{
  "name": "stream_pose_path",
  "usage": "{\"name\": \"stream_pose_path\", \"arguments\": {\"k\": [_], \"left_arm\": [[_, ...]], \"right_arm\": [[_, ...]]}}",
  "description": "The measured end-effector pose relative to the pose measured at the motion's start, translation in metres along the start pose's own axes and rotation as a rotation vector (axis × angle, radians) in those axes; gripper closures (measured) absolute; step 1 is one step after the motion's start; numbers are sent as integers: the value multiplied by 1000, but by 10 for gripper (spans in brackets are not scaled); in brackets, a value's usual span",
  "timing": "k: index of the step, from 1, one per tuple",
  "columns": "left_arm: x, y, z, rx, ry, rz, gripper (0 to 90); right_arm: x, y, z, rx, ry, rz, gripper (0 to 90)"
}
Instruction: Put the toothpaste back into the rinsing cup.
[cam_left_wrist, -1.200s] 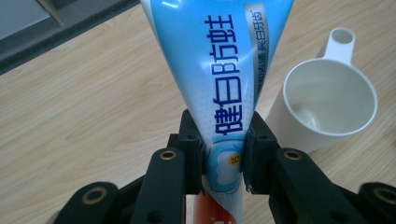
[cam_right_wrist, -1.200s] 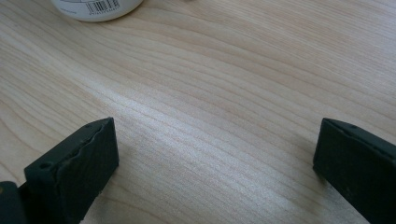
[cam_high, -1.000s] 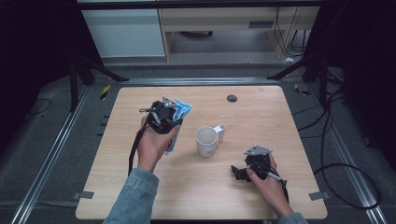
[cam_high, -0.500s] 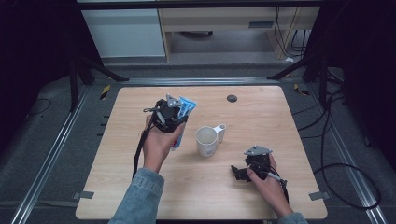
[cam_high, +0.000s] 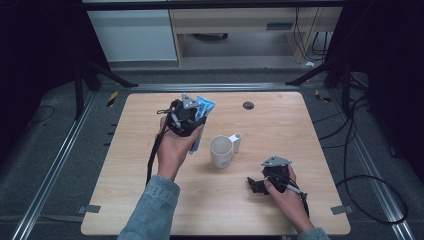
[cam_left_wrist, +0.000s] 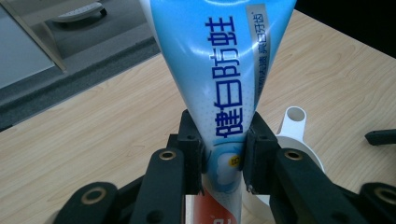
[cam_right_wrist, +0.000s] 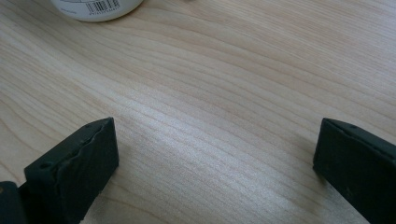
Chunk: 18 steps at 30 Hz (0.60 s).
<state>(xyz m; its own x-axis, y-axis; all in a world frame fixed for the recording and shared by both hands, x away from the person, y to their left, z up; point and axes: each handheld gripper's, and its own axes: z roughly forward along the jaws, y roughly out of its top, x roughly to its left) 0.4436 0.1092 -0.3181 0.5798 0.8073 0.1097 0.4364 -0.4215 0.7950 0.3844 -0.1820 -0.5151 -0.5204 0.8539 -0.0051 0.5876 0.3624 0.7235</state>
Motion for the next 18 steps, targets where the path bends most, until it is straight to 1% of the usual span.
{"name": "stream_pose_path", "arguments": {"k": [7,12,13,15,16,17,18], "left_arm": [[-5,8,0,-26,5,10,721],[-7,11,-1,-44,7,6,721],[-7,12,-1,-57,14,21,721],[-8,13,0,-61,17,25,721],[-10,13,0,-57,12,18,721],[-10,14,0,-67,16,24,721],[-10,14,1,-69,16,20,721]], "right_arm": [[0,0,0,0,0,0,3],[0,0,0,0,0,-1,3],[0,0,0,0,1,-1,4],[0,0,0,0,2,-3,3],[0,0,0,0,3,-3,3],[0,0,0,0,4,-2,4],[0,0,0,0,3,-4,3]]}}
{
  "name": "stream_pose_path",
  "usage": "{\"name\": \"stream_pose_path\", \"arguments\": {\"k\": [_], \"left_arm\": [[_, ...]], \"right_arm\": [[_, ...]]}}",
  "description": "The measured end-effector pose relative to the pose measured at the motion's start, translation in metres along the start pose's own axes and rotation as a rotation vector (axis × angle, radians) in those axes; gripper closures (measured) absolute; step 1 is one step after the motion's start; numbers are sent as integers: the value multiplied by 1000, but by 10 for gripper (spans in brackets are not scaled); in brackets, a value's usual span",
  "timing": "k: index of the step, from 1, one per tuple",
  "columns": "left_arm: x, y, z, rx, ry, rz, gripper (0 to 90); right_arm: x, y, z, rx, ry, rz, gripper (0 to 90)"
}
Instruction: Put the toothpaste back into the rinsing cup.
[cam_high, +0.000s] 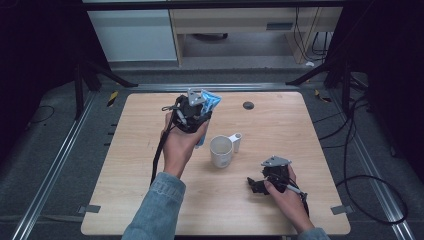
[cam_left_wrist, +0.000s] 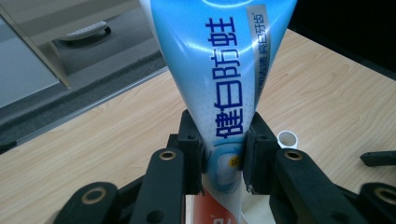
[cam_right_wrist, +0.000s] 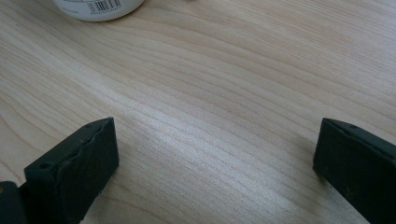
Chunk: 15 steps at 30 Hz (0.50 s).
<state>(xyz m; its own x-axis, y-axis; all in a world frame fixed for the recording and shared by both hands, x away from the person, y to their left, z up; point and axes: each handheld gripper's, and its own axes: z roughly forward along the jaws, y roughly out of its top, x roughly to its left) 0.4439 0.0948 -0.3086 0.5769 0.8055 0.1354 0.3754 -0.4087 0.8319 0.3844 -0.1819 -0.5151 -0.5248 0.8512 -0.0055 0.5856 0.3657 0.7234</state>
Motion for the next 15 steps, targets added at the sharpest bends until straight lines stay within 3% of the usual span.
{"name": "stream_pose_path", "arguments": {"k": [3,15], "left_arm": [[-1,0,0,-1,-4,-13,721],[-10,8,0,-93,-3,-21,721]], "right_arm": [[0,0,0,1,1,0,3],[0,0,0,2,0,0,3]]}}
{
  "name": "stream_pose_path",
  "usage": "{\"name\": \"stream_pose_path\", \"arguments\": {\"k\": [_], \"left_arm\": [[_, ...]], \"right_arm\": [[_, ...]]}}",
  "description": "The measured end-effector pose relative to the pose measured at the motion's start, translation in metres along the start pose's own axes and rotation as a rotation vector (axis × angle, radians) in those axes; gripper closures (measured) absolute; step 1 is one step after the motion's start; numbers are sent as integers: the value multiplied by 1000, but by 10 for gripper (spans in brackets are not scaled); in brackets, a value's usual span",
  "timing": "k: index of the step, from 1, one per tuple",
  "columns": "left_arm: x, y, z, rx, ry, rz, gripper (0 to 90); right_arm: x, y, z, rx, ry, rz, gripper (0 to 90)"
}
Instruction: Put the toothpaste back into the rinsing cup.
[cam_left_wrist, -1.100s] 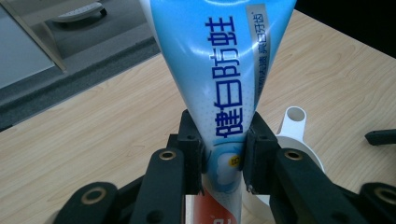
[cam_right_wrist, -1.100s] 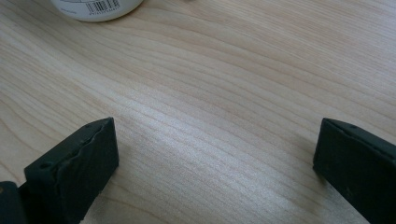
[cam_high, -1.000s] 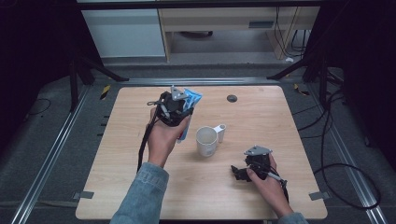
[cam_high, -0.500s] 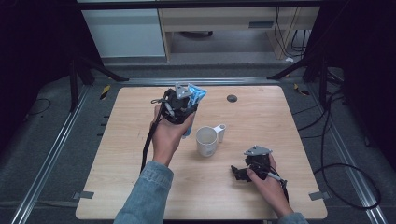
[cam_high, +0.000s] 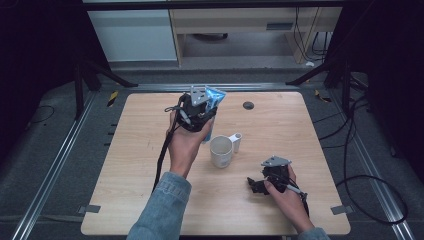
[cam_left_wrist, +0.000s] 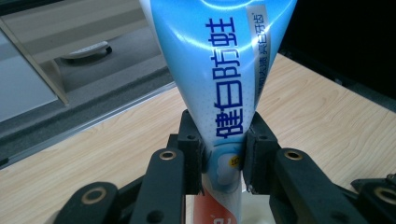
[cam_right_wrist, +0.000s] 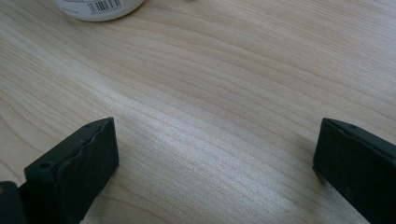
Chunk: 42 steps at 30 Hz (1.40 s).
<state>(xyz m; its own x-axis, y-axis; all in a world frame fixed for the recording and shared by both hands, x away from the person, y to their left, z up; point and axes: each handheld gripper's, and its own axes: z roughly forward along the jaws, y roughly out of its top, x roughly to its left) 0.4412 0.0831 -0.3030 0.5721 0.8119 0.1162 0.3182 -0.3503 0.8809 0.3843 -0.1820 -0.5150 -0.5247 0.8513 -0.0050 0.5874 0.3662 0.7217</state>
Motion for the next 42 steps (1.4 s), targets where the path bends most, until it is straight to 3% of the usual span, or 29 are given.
{"name": "stream_pose_path", "arguments": {"k": [17,32,42], "left_arm": [[-13,11,-6,-45,-5,2,722],[-29,11,-12,-156,-4,-27,723],[-38,7,-14,-200,-13,-43,723]], "right_arm": [[0,0,0,0,5,-2,3],[0,0,0,0,6,-1,3],[0,0,0,0,5,-2,3]]}}
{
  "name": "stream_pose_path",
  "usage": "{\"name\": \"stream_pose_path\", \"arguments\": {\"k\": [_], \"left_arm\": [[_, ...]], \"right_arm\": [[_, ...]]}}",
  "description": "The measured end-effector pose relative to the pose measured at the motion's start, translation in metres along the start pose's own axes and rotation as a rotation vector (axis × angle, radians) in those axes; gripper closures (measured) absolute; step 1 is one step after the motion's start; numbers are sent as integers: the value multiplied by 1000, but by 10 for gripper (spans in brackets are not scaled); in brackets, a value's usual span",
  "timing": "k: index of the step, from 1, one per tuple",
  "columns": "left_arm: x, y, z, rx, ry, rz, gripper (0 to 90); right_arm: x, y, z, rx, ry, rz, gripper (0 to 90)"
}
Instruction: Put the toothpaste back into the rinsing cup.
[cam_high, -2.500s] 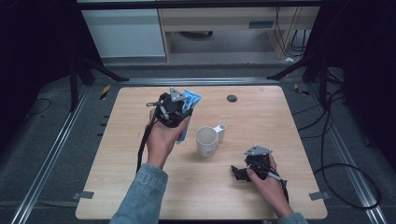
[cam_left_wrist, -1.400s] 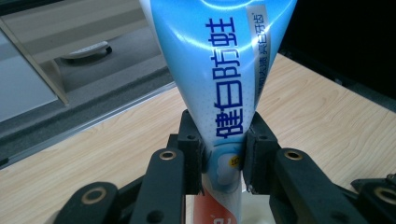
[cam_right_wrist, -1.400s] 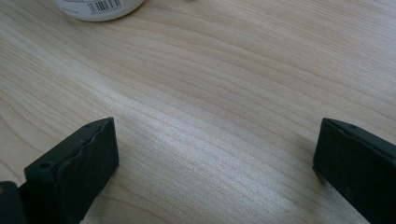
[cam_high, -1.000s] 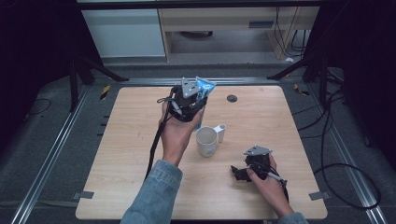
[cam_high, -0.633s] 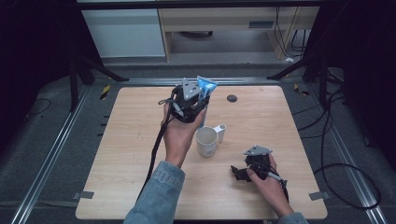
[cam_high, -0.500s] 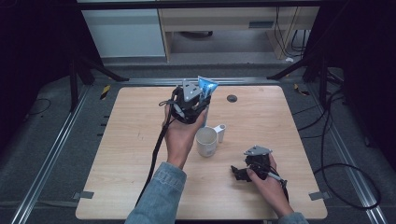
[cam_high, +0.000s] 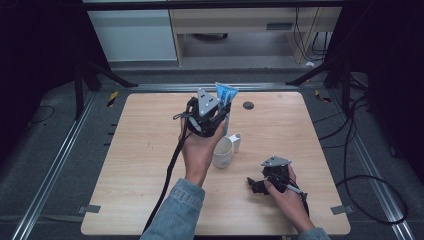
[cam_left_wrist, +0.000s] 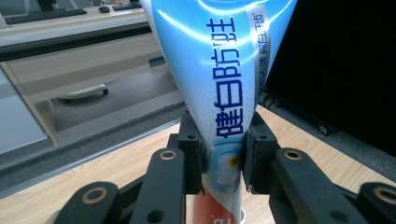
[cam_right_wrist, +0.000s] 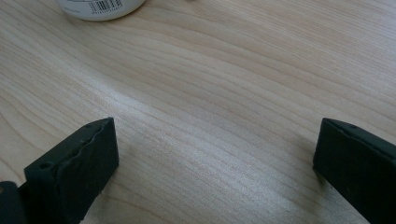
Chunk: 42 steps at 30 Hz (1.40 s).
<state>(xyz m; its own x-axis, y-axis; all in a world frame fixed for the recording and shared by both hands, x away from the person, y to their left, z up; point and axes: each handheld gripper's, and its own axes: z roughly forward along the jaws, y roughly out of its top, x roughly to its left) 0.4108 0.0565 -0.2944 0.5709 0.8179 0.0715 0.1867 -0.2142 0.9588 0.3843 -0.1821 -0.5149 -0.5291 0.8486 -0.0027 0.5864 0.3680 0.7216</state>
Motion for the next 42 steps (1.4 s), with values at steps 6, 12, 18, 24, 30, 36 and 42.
{"name": "stream_pose_path", "arguments": {"k": [6,12,18,24,30,36,42], "left_arm": [[-1,-5,0,-9,5,-6,724],[-4,-10,-2,-37,14,-20,724],[-4,-14,-2,-44,16,-22,724],[-6,-24,1,-51,23,-31,723],[-6,-34,3,-56,31,-47,723],[-8,-43,7,-50,31,-43,724],[-9,-50,10,-32,27,-52,724]], "right_arm": [[0,0,0,0,0,1,3],[0,0,0,0,0,1,3],[0,0,0,-1,-3,-1,3],[0,0,0,-1,-1,-1,3],[0,0,0,-1,-2,-2,3],[0,0,0,-1,-1,0,3],[0,0,0,-1,-1,-1,3]]}}
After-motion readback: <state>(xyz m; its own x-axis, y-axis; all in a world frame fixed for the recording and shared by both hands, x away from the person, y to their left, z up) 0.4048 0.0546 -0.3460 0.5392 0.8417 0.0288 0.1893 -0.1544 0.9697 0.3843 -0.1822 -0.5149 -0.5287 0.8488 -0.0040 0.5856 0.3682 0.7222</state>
